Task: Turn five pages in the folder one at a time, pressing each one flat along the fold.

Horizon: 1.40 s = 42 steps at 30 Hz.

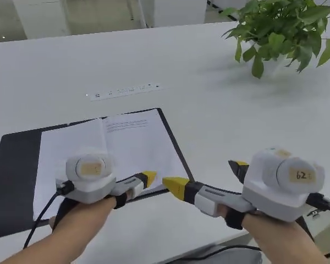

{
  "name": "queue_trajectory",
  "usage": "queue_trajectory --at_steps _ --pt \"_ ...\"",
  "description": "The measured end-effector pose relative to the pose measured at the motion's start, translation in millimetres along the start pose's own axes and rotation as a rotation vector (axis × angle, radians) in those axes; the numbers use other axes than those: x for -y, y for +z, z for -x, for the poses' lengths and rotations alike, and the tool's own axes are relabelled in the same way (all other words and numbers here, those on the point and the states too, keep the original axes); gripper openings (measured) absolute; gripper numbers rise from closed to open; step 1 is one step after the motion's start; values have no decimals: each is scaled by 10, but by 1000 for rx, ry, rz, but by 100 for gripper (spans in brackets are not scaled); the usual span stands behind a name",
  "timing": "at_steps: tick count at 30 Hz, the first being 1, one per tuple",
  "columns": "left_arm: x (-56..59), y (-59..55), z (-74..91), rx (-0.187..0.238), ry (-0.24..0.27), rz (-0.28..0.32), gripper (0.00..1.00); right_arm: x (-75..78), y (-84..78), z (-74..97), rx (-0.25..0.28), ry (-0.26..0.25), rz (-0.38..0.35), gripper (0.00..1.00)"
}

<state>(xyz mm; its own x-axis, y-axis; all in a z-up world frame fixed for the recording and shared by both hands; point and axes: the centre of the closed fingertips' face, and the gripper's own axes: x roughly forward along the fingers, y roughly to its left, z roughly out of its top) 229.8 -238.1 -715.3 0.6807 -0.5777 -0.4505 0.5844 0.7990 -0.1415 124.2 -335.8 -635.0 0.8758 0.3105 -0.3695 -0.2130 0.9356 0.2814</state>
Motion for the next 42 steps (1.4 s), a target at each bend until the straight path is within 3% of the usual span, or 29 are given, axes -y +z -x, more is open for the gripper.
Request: queue_trajectory --at_steps 12,21,28,29,39,42 --pt "154 -177 -459 11 19 -18 75 61 -103 -27 -19 -3 -18 100" --pt "279 -307 -681 10 31 6 77 81 -159 -44 -29 1 -41 99" --pt "202 -416 -703 2 87 -118 65 107 -190 -73 -39 3 -57 99" --pt "212 -423 -704 9 84 -100 65 105 -197 -77 -41 5 -57 99" --pt "209 -417 -692 55 81 -115 63 135 -260 -91 -57 7 -70 99" --pt "255 -423 -702 60 54 -123 58 141 -271 -93 -59 8 -73 99"
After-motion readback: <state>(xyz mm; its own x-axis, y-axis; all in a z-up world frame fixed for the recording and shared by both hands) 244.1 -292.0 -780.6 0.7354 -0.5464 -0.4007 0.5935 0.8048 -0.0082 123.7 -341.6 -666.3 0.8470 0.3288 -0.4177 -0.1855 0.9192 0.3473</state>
